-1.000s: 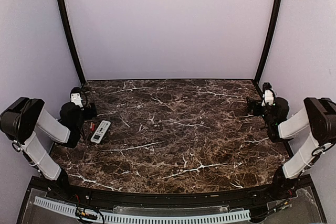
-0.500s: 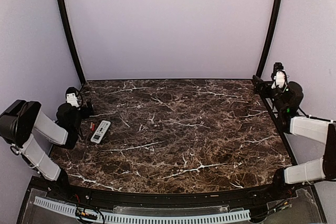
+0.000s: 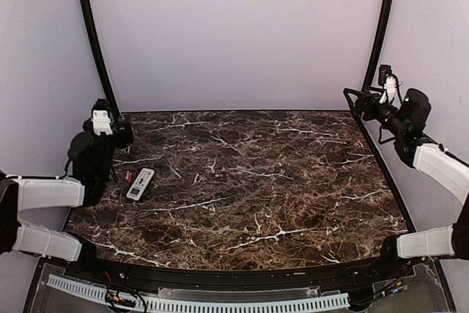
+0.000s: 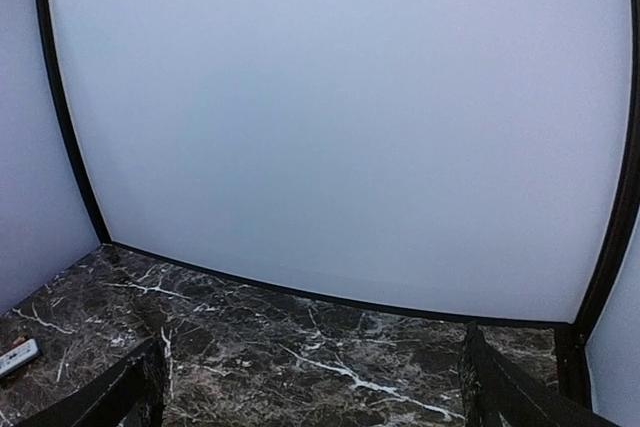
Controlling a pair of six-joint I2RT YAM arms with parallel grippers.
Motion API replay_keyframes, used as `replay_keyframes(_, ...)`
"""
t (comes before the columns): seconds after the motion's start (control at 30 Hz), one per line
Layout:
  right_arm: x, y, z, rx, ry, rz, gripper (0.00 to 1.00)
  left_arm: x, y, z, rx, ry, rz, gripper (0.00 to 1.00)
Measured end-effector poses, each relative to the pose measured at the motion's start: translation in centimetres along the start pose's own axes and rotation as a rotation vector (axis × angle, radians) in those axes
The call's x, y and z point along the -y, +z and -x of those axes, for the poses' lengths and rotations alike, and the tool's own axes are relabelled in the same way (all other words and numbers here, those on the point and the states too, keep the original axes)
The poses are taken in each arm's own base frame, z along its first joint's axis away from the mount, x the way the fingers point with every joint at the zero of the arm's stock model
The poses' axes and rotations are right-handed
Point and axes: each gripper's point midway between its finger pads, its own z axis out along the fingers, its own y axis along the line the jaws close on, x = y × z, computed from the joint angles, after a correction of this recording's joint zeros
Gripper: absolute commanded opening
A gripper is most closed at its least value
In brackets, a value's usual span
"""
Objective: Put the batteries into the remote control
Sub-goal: Pick up the remote control without batteries from the center of the board.
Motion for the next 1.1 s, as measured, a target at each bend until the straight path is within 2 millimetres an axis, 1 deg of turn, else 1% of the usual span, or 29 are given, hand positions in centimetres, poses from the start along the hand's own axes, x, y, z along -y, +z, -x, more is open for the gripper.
replay_keyframes(0.03,-0.5,0.3,0.3,0.0,0.007,0.018,0.99,-1.1,0.8,4.4,0.076,-0.028,0.033,0.94)
replay_keyframes(0.1,-1.8,0.8,0.9,-0.006,0.023,0.066,0.99,-3.0,1.8,11.6,0.168,-0.094,0.081,0.93)
replay_keyframes(0.13,-2.4,1.0,1.0,-0.014,0.03,0.084,0.99,-3.6,2.1,14.0,0.188,-0.126,0.09,0.92)
replay_keyframes(0.17,-3.1,1.2,1.1,-0.026,0.039,0.107,0.99,-3.9,2.3,16.0,0.189,-0.153,0.082,0.92)
replay_keyframes(0.2,-3.8,1.4,1.2,-0.039,0.044,0.124,0.99,-3.7,2.4,17.1,0.171,-0.177,0.057,0.91)
replay_keyframes(0.23,-4.3,1.5,1.3,-0.052,0.048,0.138,0.99,-3.0,2.7,17.2,0.127,-0.191,0.018,0.91)
replay_keyframes(0.3,-5.1,1.6,1.4,-0.081,0.049,0.152,0.99,-1.6,3.1,16.7,0.028,-0.209,-0.057,0.9)
replay_keyframes(0.37,-6.1,1.6,1.4,-0.106,0.047,0.174,0.99,1.2,3.5,14.3,-0.139,-0.199,-0.162,0.9)
replay_keyframes(0.43,-7.1,1.3,1.4,-0.132,0.045,0.189,0.99,4.0,3.0,10.7,-0.325,-0.167,-0.254,0.92)
replay_keyframes(0.47,-7.5,1.2,1.4,-0.139,0.043,0.197,0.99,5.0,2.5,9.0,-0.405,-0.147,-0.286,0.93)
replay_keyframes(0.53,-8.4,0.8,1.2,-0.159,0.039,0.216,0.99,6.9,0.7,4.8,-0.592,-0.088,-0.35,0.96)
replay_keyframes(0.57,-8.9,0.7,1.0,-0.168,0.036,0.225,0.99,7.7,-0.3,2.8,-0.682,-0.057,-0.376,0.98)
replay_keyframes(0.63,-9.7,0.5,0.6,-0.188,0.031,0.24,0.99,8.6,-2.2,-0.9,-0.843,0.016,-0.414,0.99)
replay_keyframes(0.67,-10.0,0.5,0.5,-0.195,0.029,0.246,0.99,8.7,-2.9,-2.3,-0.902,0.044,-0.421,0.99)
replay_keyframes(0.77,-11.3,0.3,-0.6,-0.237,0.033,0.274,0.99,9.2,-4.4,-7.6,-1.12,0.153,-0.434,0.99)
replay_keyframes(0.8,-11.7,0.3,-0.9,-0.25,0.033,0.284,0.99,9.4,-4.8,-9.8,-1.206,0.191,-0.438,0.99)
replay_keyframes(0.87,-12.3,0.1,-1.3,-0.268,0.032,0.298,0.99,9.8,-5.5,-13.1,-1.324,0.231,-0.445,0.99)
replay_keyframes(0.93,-12.9,-0.1,-1.7,-0.282,0.03,0.311,0.99,9.7,-6.4,-16.3,-1.446,0.25,-0.448,0.99)
replay_keyframes(1.0,-13.3,-0.3,-1.7,-0.288,0.028,0.319,0.98,9.0,-7.0,-18.3,-1.532,0.245,-0.435,0.99)
replay_keyframes(1.1,-13.6,-0.8,-1.3,-0.278,0.023,0.326,0.99,7.8,-6.9,-18.9,-1.577,0.208,-0.407,0.99)
